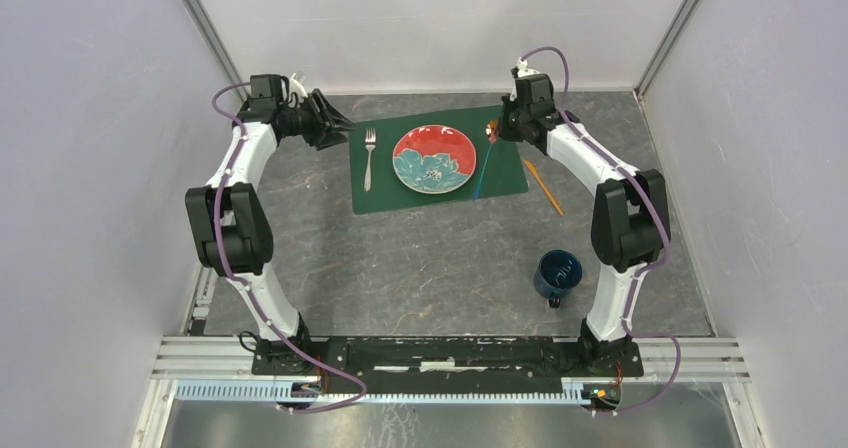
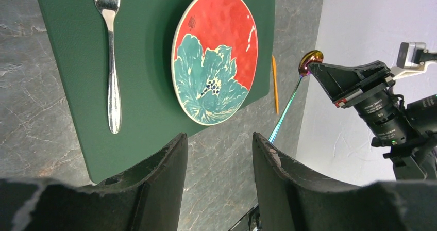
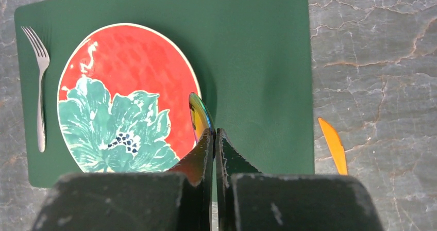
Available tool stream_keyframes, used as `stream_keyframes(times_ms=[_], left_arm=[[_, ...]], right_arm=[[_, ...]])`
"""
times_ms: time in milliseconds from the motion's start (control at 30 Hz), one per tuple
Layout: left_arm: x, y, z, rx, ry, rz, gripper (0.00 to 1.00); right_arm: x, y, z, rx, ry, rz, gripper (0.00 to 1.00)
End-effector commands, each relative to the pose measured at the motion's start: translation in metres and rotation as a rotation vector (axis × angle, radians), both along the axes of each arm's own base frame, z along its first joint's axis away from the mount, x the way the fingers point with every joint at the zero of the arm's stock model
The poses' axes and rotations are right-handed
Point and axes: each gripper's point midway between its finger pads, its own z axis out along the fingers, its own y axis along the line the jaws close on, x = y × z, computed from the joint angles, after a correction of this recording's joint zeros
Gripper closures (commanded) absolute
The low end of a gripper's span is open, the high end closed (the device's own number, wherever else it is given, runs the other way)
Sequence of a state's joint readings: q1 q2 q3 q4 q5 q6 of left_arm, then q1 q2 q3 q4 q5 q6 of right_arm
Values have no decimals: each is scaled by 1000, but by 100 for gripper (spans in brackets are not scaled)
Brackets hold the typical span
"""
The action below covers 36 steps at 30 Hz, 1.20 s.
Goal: Set the dinner table for one person
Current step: Pick up the spoon from the center of the board, then place the spoon on the napkin.
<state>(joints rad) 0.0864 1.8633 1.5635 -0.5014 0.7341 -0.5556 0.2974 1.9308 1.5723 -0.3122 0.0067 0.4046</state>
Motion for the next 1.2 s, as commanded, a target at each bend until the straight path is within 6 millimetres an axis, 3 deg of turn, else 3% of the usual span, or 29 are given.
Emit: stream_keyframes(times_ms=[0,133,400,900,1167], left_arm=[[-3,5,12,32,-60,-20,44],[-2,6,12,31,-59,-17,44],[2,6,16,26,-61,-8,44],[5,11,23,46,-63,25,44],[5,14,24,60,-59,44,44]], right_arm=[[16,8,21,31,-116,120,100],[27,8,21,40,-121,184,100],[32,14,8,229,-101,258,100],[53,6,-6,230,-82,271,100],[64,-13,-20,125,-56,260,100]])
